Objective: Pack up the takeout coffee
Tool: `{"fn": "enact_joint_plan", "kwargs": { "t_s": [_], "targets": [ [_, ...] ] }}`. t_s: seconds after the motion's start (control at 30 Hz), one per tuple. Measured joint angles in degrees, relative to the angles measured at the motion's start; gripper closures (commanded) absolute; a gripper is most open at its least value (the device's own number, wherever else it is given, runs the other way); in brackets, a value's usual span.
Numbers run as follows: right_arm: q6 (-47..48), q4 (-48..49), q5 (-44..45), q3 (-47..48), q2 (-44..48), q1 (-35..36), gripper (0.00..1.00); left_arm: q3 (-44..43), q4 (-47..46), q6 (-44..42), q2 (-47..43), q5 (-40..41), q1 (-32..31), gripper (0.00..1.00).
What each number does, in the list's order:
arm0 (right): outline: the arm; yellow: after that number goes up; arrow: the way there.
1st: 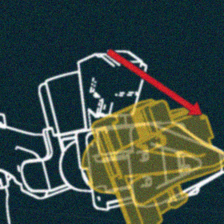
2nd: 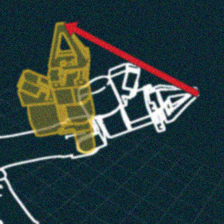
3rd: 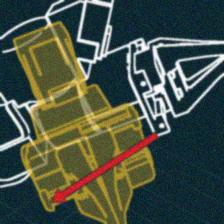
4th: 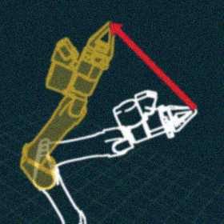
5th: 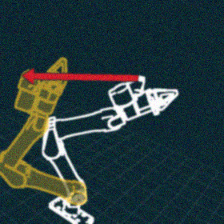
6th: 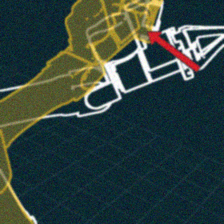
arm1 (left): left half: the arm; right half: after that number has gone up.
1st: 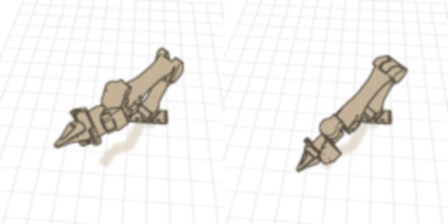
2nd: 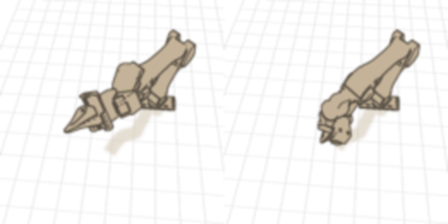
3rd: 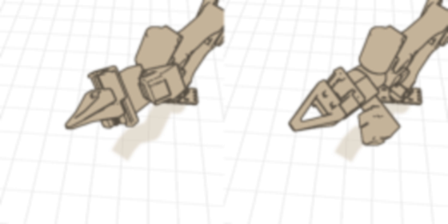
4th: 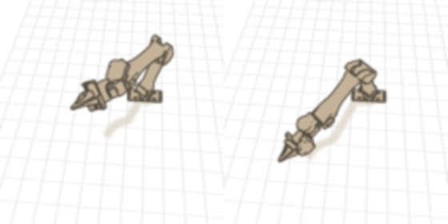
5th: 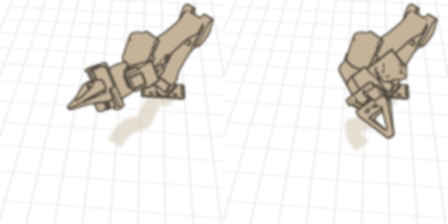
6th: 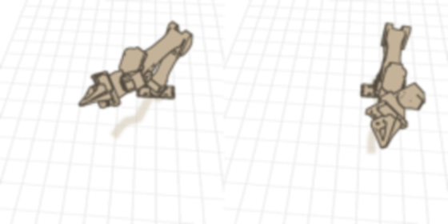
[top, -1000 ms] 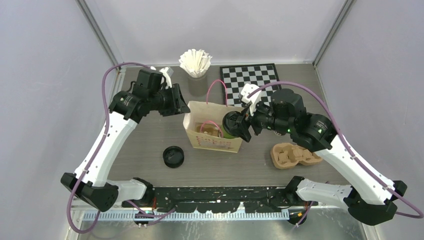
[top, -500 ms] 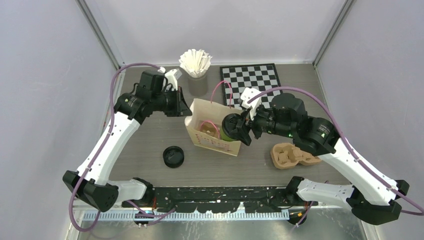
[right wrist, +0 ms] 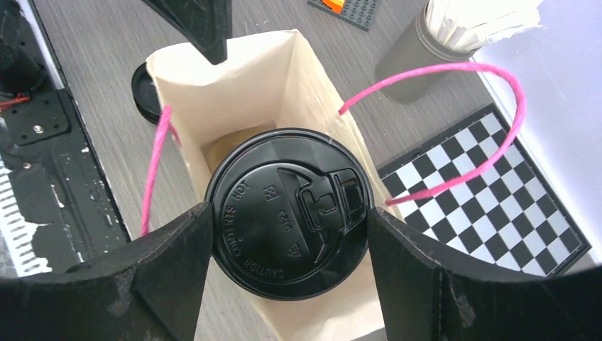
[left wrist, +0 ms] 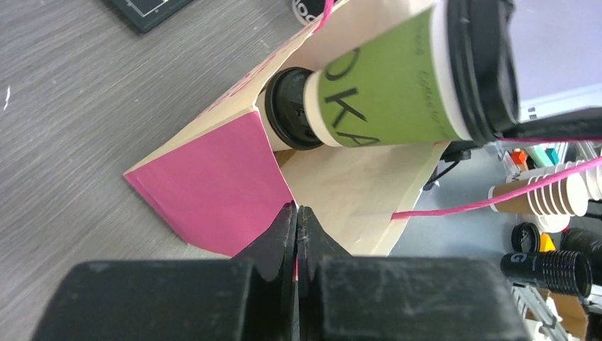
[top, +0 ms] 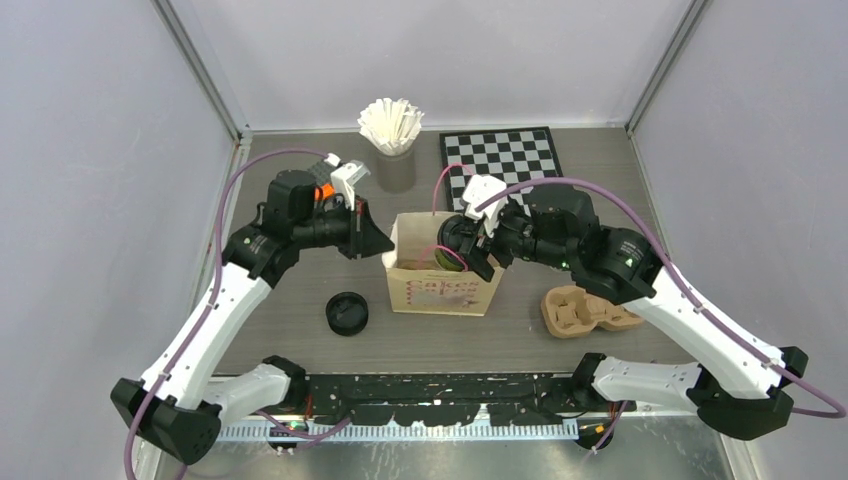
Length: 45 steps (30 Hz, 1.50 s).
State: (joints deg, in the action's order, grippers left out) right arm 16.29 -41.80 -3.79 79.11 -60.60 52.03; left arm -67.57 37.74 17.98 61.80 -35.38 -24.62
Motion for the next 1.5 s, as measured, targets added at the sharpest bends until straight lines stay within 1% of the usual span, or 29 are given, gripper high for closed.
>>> {"fn": "enact_joint_plan", "kwargs": {
  "t_s": [0.1, 0.2, 0.43, 0.6, 0.67, 0.7, 0.8, 0.9, 1.07, 1.17, 1.33, 1.5],
  "targets": [
    [2.2, 1.0, -0.1, 0.0, -1.2, 0.0, 0.34, 3.6, -3.8, -1.1, -3.0, -2.1, 0.0, 1.0],
    [4.5, 1.7, -0.1, 0.0, -2.6, 0.0, 0.34, 5.4, -5.9, -2.8, -4.5, -3.7, 0.0, 1.0],
    [7.8, 1.9, -2.6, 0.0, -4.5, -2.2, 0.34, 5.6, -7.3, -6.3, -4.5, -5.5, 0.0, 1.0],
    [9.6, 1.8, -6.0, 0.0, -5.7, -2.3, 0.34, 5.6, -7.6, -6.9, -4.5, -5.4, 0.0, 1.0],
    [10.7, 1.5, -6.4, 0.0, -6.1, -1.7, 0.34, 5.7, -8.2, -6.5, -4.5, -5.1, 0.0, 0.96],
    [11.3, 1.3, -6.4, 0.0, -6.2, -1.2, 0.34, 5.9, -8.6, -6.3, -4.5, -5.0, 0.0, 0.92],
    [12.6, 0.8, -6.3, -0.1, -6.2, 0.4, 0.34, 6.0, -8.8, -4.7, -4.5, -3.8, 0.0, 0.7],
    [13.8, 0.5, -4.8, -0.4, -6.2, 3.2, 0.34, 4.7, -6.6, -1.8, -4.0, -1.6, 0.0, 0.61],
    [14.4, 0.4, -1.6, -2.3, -6.2, 8.2, 0.34, -2.4, 3.0, 1.7, -2.1, 0.7, 0.0, 0.57],
    [14.2, 1.2, 1.2, -3.3, -5.7, 11.1, 0.34, -5.1, 8.4, 2.6, -2.2, 1.5, 0.0, 0.54],
    [13.2, 1.9, 6.2, -5.1, -4.4, 15.3, 0.34, -5.3, 13.6, 3.3, -4.6, 1.7, 0.0, 0.51],
    [11.9, 1.8, 11.5, -6.8, -4.1, 20.0, 0.35, -1.8, 13.9, 3.6, -9.5, -0.1, 0.0, 0.46]
  ]
}}
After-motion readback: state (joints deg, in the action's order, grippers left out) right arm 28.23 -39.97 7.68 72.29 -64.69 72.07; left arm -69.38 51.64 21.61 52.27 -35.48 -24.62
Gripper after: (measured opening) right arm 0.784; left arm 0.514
